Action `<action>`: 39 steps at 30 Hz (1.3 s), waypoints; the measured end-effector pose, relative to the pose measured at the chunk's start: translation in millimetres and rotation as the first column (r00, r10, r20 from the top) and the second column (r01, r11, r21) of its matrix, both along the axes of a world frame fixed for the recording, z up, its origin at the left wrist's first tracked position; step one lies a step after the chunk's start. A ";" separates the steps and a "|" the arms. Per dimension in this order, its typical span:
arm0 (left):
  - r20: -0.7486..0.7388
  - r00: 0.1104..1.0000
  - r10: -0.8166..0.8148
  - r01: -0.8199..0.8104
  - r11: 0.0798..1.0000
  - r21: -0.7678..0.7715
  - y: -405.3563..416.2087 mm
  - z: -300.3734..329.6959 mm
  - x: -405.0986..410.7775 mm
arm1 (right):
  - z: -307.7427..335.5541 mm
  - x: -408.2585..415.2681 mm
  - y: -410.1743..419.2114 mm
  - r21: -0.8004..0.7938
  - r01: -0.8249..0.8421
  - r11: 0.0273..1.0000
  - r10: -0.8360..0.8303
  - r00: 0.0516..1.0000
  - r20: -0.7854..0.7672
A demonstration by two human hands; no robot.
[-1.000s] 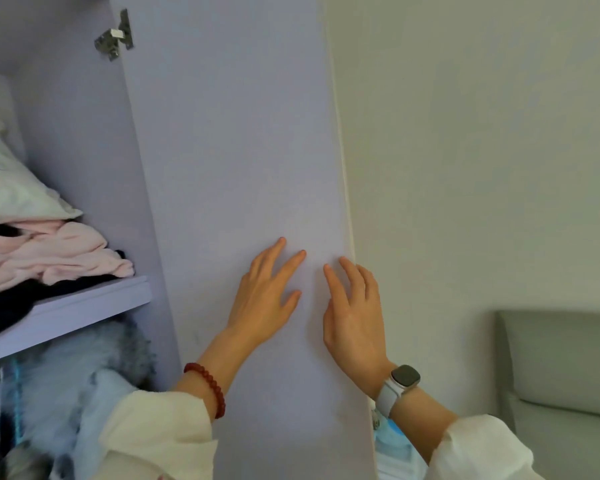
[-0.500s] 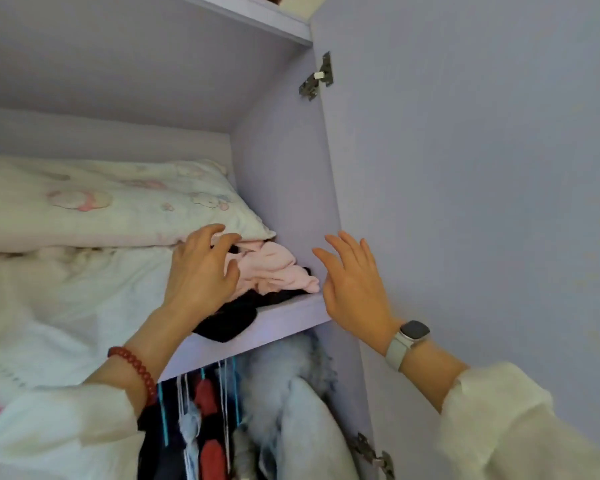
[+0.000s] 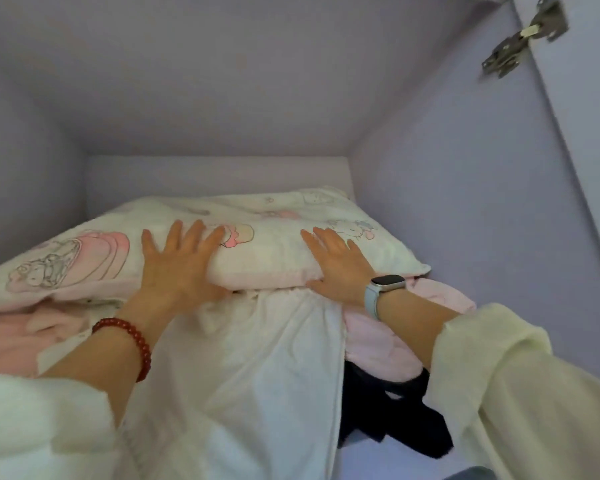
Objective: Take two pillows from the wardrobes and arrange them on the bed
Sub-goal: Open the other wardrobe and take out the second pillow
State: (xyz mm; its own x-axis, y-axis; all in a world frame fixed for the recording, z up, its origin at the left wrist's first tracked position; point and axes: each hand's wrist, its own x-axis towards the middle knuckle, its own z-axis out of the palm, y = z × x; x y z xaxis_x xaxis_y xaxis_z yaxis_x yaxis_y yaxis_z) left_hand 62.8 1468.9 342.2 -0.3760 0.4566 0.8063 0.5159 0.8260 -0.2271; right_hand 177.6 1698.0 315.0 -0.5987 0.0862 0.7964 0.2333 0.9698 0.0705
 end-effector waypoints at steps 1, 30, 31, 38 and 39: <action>-0.032 0.999 0.022 -0.021 1.000 0.014 4.0 1.3 -9.9 | 3.1 -15.3 4.4 -0.017 0.015 1.000 -0.014 1.000 0.026; -0.654 0.750 -0.094 0.477 0.762 0.438 -71.4 70.4 303.6 | 100.3 334.0 -125.6 0.396 0.343 0.852 -0.018 0.775 -0.632; -0.652 0.748 -0.123 0.485 0.772 0.410 -74.1 65.0 320.6 | 92.3 354.2 -127.8 0.392 0.348 0.852 -0.043 0.791 -0.610; -0.579 0.732 -0.359 0.588 0.761 0.272 -68.8 2.6 415.1 | 11.5 482.1 -134.2 0.234 0.393 0.889 -0.291 0.881 -0.373; -0.558 0.727 -0.401 0.611 0.749 0.256 -64.8 -11.4 428.1 | -5.1 501.7 -136.3 0.207 0.408 0.889 -0.319 0.877 -0.360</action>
